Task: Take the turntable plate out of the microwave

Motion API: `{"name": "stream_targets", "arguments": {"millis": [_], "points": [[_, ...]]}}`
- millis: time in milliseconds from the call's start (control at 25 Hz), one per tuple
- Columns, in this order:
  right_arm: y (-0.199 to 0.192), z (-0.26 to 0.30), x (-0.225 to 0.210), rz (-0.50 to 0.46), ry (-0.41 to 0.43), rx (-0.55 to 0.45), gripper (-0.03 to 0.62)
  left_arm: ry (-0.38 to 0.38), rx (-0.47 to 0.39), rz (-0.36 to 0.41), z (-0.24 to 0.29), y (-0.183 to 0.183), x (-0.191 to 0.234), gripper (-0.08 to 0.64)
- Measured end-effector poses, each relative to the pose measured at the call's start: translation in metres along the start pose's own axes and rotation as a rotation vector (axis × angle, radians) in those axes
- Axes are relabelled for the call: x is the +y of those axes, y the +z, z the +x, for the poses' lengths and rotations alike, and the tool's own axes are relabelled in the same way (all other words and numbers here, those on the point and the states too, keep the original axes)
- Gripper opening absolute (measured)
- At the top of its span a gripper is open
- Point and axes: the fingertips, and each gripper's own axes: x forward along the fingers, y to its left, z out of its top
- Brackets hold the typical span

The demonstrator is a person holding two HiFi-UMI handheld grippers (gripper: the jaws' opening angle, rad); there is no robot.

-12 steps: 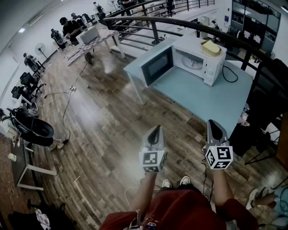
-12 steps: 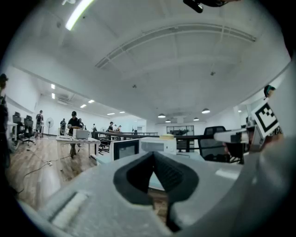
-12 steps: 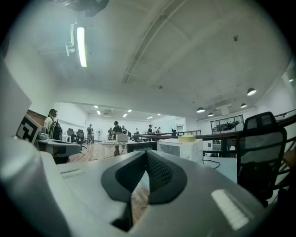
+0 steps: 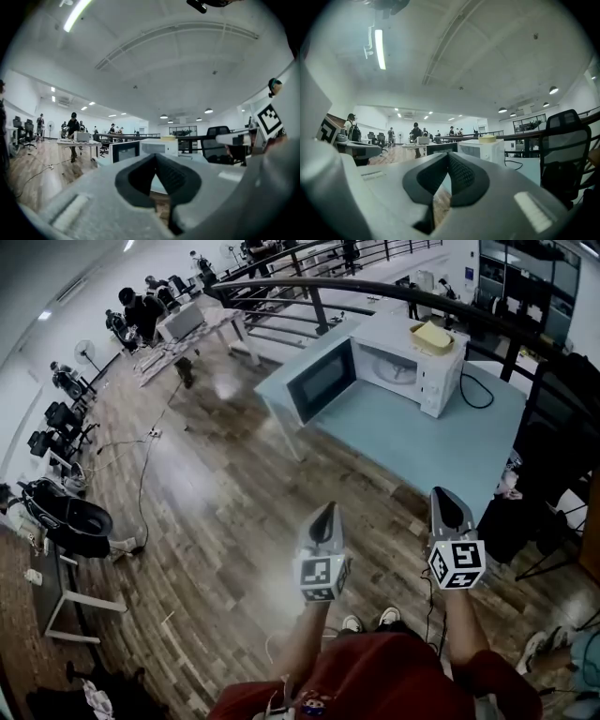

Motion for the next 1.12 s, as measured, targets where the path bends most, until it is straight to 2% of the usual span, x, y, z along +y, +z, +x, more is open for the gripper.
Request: {"name": "stream_targets", "arguments": {"millis": [600, 1120], "points": [[-0.012, -0.012, -0.064, 0.07, -0.002, -0.021, 0.002, -0.005, 0.038, 0.019, 0.03, -0.009, -0.061, -0.003], [-0.028, 0.012, -0.083, 0.067, 0.006, 0.011, 0.002, -0.008, 0.051, 0.021, 0.061, -0.023, -0.065, -0.003]]}}
